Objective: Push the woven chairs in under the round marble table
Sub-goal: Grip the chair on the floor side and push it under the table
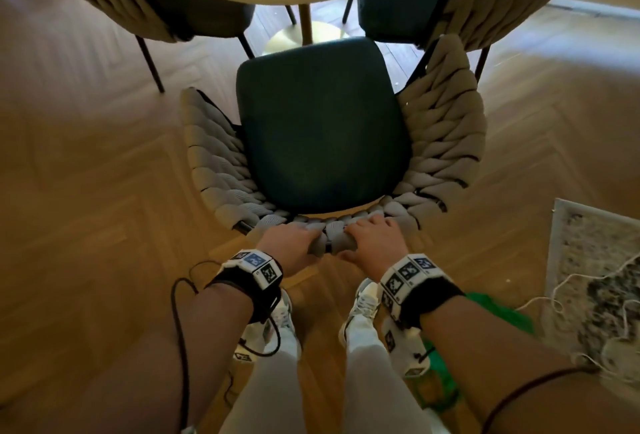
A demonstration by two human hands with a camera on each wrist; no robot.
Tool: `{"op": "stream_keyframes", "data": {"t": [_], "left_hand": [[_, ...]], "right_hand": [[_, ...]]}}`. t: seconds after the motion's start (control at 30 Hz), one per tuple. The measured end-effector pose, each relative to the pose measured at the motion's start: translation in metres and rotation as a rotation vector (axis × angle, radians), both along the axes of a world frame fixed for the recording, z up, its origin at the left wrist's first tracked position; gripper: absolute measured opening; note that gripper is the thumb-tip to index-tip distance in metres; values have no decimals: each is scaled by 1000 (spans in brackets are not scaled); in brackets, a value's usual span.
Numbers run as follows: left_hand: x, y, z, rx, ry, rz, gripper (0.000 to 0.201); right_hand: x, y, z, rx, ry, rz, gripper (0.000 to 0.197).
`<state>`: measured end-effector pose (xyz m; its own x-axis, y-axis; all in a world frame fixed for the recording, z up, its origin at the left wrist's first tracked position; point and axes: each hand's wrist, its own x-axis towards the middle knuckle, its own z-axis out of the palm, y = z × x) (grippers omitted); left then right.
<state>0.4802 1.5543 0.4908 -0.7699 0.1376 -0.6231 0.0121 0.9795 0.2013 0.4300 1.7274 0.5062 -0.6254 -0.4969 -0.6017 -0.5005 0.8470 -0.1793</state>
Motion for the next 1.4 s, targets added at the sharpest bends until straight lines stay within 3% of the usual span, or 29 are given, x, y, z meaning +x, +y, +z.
{"op": "stream_keyframes", "data": {"t": [0.3, 0.5, 0.57, 0.7, 0.77, 0.83, 0.93, 1.03, 1.13, 1.4], "left_hand": [[31, -127, 0, -48, 17, -27, 44], [33, -168, -4, 10, 50, -26, 49], [33, -177, 2, 94, 171, 124, 46], [28, -222, 4, 197, 437, 899, 47], [25, -250, -3, 191, 417, 1256, 60], [21, -261, -14, 314, 330, 1476, 63], [9, -256, -24, 595, 195, 1634, 50], [-5, -257, -31, 717, 153, 1822, 46], [-12, -265, -42, 695, 168, 1905, 48], [-10, -285, -61, 626, 193, 1889, 57]], "right_hand": [[49, -118, -9, -50, 0, -115, 55], [52, -147, -4, -146, -10, -247, 51], [46, -136, -1, -259, 36, -440, 44], [16, -81, 11, -407, 293, -1007, 49], [-5, -50, 12, -446, 225, -1385, 63], [-23, -27, 2, -522, 97, -1625, 75], [-39, -22, -20, -584, -4, -1709, 74], [-47, -31, -31, -578, 7, -1799, 70], [-49, -37, -38, -575, 55, -1847, 71], [-36, -52, -37, -505, 63, -1894, 74]]}}
